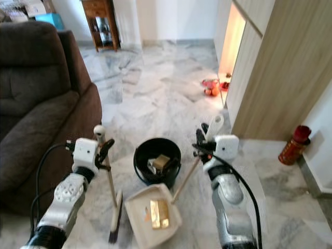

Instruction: Sweep floor

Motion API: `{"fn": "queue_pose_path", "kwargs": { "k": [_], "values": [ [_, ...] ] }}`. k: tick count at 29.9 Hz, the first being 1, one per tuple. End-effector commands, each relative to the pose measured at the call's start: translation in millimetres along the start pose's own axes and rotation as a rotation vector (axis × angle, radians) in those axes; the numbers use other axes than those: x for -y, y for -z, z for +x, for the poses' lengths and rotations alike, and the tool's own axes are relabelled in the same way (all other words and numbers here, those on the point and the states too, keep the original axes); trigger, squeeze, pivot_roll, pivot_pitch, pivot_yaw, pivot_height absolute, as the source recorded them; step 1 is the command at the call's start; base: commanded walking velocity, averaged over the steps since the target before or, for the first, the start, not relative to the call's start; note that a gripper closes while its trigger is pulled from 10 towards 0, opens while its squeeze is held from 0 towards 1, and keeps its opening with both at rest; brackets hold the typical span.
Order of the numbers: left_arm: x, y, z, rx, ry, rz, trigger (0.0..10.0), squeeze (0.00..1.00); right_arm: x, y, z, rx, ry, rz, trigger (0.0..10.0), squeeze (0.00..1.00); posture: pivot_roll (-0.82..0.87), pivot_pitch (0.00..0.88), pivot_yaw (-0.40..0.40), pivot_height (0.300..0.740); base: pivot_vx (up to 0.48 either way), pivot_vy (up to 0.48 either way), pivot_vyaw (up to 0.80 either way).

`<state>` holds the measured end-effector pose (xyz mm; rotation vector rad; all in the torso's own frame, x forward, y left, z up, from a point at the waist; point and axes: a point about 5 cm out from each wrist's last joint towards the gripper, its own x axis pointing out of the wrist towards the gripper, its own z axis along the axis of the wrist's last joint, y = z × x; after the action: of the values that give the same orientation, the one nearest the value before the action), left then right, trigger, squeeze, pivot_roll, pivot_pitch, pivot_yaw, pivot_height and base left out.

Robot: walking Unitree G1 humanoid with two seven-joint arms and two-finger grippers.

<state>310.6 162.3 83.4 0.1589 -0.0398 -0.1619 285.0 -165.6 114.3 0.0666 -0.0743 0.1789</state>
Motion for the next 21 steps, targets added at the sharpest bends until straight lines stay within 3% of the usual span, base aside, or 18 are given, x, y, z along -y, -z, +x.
{"fn": "queue_pose_path", "kwargs": {
  "k": [1, 12, 21],
  "values": [
    [-3.4, -8, 3.6, 0.041, -0.001, 0.025, 10.0, 0.0, -4.2, -18, 3.1, 0.065, -0.024, 0.008, 10.0, 0.0, 0.01, 0.0, 0.078, 0.74, 0.0, 0.0, 0.0],
    [-4.0, -8, 4.5, 0.039, 0.0, 0.024, 10.0, 0.0, -9.3, -55, -1.8, 0.135, -0.057, 0.018, 10.0, 0.0, 0.0, 0.0, 0.08, 0.74, 0.0, 0.0, 0.0],
    [-4.3, -7, 4.7, 0.036, 0.002, 0.024, 10.0, 0.0, -10.1, -72, -7.1, 0.16, -0.082, 0.039, 10.0, 0.0, -0.01, 0.0, 0.083, 0.74, 0.0, 0.0, 0.0]
  ]
}}
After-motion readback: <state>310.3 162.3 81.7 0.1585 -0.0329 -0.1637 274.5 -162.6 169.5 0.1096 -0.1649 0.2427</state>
